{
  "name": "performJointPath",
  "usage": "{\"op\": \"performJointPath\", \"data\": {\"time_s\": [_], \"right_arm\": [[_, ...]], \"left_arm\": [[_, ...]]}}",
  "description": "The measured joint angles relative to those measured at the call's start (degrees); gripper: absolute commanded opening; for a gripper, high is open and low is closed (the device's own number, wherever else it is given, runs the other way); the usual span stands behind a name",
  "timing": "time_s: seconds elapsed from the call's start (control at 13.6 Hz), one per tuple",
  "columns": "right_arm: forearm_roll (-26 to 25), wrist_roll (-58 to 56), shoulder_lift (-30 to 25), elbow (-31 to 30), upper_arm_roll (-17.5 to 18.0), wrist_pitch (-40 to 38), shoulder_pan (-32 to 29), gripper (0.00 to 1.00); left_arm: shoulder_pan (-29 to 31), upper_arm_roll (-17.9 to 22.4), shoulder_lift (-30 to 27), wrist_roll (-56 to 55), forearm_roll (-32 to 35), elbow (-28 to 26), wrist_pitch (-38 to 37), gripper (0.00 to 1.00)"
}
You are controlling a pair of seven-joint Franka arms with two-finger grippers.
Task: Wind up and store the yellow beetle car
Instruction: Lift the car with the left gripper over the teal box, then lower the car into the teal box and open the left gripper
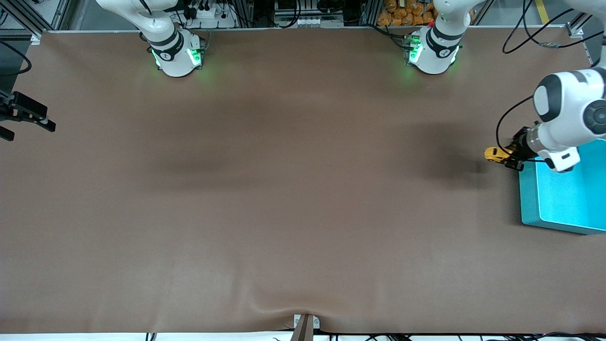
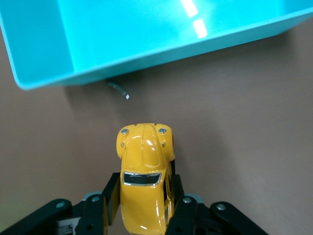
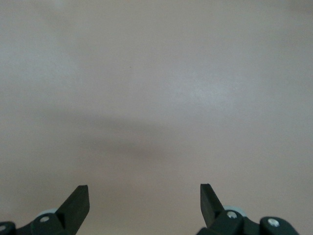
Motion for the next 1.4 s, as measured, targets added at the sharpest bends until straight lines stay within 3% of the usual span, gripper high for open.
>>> {"op": "performJointPath", "data": {"time_s": [0.29,0.59,0.96,1.4], "right_arm": [[-1.14,2.43,-0.45,0.17,3.18,-2.79,0.44,1.0],[-1.29,4.83,-0.69,1.49,3.37,-6.4,0.84,1.0],[-1.34,6.9,-1.08,2.42,2.94,-8.41,0.84,1.0],[-1.4,7.54,-0.9,2.3,1.85,-8.16,0.84,1.0]], "left_arm": [[2.62,0.64,-0.31,28.42,0.13,3.14,-1.14,0.03],[9.54,1.06,1.15,53.99,1.65,5.77,-1.08,0.04],[14.4,1.14,9.02,61.52,12.58,12.26,-0.06,0.04],[17.11,1.14,18.83,69.68,17.0,16.15,8.92,0.06]]}}
